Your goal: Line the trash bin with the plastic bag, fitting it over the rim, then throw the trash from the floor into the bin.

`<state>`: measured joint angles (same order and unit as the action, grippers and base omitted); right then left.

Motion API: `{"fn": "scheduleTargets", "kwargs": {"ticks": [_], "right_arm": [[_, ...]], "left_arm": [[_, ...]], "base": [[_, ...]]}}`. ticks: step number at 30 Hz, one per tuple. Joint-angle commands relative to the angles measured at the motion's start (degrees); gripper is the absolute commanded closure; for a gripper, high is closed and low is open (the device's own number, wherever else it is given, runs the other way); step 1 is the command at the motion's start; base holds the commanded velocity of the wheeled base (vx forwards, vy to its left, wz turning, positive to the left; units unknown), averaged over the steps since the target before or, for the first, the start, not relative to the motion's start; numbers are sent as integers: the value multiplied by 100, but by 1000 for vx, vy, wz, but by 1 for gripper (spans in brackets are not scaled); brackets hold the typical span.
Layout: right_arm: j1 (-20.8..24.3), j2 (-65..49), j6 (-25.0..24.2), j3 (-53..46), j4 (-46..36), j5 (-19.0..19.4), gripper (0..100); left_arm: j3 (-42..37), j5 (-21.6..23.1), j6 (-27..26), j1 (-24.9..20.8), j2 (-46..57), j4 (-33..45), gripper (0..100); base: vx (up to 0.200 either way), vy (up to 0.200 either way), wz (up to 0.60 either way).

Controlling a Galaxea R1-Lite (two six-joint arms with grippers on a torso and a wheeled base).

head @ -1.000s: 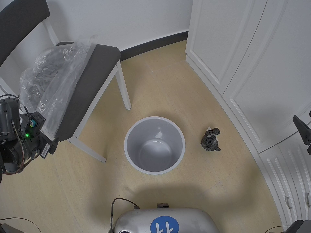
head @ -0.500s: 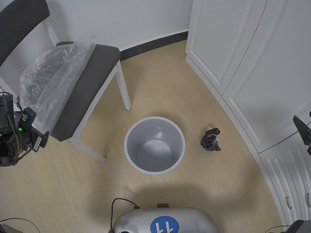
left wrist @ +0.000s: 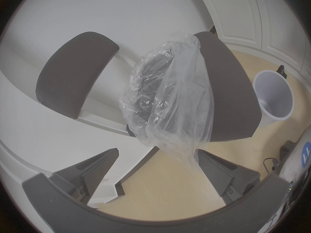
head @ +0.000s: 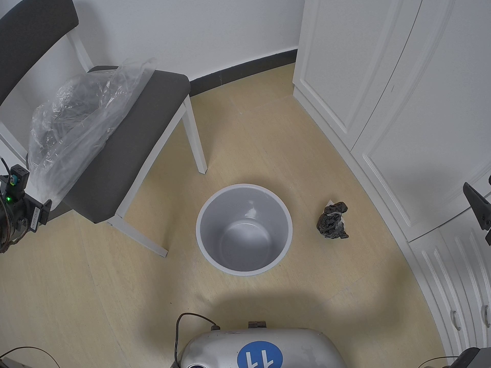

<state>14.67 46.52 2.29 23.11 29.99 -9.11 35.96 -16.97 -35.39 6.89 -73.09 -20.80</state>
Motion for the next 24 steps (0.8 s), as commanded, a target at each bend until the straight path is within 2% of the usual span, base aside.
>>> {"fn": "scheduleTargets", "kwargs": {"ticks": [1,5,11,24], "right_arm": [[72,6,8,0,7,5,0],[212,-29,8,-9,7,-3,0],[230,-108,8,9,7,-3,0],[230,-152,8,27,16,-3,0]], "left_arm": [[-98,106,-12,-117,85,-144,0],[-89,106,-3,-408,-196,-531,0],[-177,80,-47,-504,-829,-1348,0],[-81,62,-47,-785,-1515,-2262,0]], "base": [[0,0,0],[0,0,0],[0,0,0],[0,0,0]]}}
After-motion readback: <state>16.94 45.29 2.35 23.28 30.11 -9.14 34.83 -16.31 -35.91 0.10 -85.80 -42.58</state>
